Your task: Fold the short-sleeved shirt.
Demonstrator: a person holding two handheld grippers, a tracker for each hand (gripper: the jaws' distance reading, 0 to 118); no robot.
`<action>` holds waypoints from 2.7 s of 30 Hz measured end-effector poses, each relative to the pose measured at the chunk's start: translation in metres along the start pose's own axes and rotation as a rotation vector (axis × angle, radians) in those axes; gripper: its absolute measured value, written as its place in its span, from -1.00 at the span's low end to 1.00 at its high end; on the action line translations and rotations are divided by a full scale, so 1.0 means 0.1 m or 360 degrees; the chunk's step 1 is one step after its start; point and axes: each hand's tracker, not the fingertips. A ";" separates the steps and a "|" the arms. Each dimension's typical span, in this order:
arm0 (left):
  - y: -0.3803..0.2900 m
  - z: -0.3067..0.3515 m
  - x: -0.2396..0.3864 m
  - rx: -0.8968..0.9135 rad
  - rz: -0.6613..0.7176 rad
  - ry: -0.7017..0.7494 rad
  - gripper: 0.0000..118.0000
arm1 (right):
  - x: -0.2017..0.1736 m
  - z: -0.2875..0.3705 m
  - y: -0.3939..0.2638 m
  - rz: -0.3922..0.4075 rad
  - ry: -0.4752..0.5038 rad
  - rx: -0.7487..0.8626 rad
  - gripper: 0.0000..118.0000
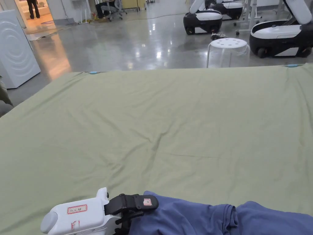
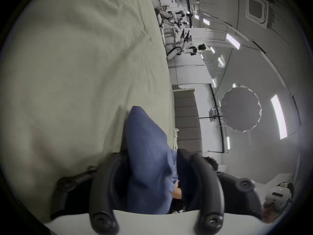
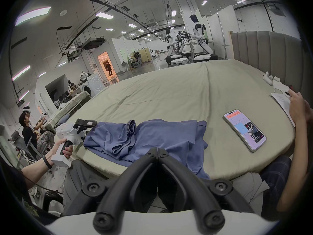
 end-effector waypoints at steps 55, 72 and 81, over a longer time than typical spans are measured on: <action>-1.17 -1.76 1.46 -0.0344 -0.1189 0.0587 -0.93 | 0.77 -0.07 -0.32 -0.0066 0.0052 -0.0070 -1.00; -0.58 -0.18 1.08 0.0057 -0.0792 0.0321 0.00 | 0.55 -1.57 -0.13 -0.0001 0.0136 -0.0663 -1.00; -0.27 -0.58 0.54 -0.0140 -0.0489 0.0205 0.00 | 0.61 -1.58 -0.16 -0.0060 0.0150 -0.0656 -1.00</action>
